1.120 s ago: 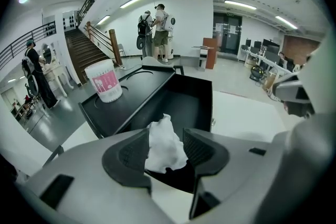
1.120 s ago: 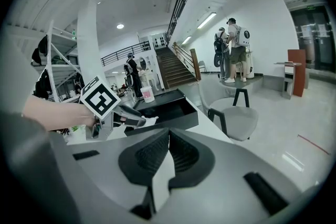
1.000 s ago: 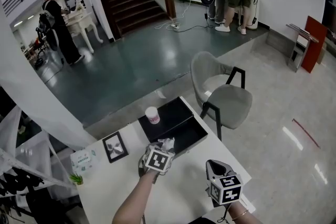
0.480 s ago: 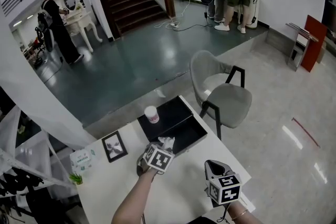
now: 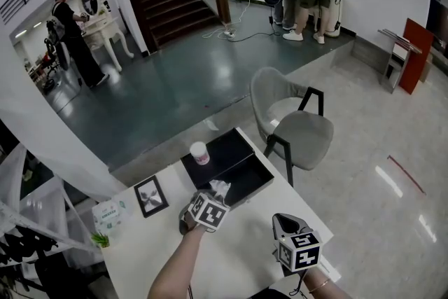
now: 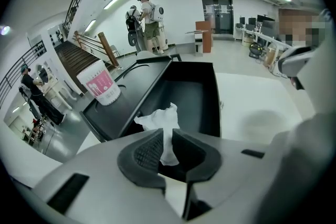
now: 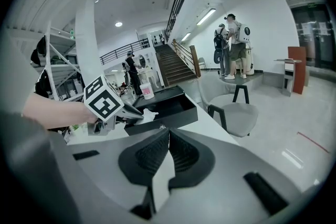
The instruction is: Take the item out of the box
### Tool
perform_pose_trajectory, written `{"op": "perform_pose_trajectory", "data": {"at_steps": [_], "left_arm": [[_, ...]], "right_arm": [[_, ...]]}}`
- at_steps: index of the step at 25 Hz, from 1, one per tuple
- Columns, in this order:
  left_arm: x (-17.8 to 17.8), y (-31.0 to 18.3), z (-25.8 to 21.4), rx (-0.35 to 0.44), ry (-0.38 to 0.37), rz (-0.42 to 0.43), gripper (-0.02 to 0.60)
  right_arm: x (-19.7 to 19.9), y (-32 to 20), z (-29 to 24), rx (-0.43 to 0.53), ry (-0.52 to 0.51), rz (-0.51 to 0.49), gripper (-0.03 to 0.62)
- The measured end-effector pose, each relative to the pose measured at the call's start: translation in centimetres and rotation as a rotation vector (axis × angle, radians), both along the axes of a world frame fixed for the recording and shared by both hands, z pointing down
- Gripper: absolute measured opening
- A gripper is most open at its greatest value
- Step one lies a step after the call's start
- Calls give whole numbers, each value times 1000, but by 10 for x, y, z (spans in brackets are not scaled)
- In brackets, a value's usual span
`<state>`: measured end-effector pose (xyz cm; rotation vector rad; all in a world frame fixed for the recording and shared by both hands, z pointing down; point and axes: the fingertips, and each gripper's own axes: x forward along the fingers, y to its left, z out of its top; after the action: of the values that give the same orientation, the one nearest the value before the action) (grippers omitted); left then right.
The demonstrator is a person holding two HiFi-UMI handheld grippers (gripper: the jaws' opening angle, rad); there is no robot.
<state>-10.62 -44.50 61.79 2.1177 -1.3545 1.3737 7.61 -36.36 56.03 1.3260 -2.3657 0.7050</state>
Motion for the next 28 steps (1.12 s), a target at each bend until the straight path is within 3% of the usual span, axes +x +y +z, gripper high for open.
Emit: {"op": "perform_pose_trajectory", "data": {"at_steps": [9, 28], "left_arm": [[9, 1, -12, 40, 17, 17, 34], [22, 30, -86, 216, 198, -29, 21]], "right_arm": [[2, 2, -1, -1, -7, 7, 0], [-8, 21, -15, 20, -11, -6, 0]]}}
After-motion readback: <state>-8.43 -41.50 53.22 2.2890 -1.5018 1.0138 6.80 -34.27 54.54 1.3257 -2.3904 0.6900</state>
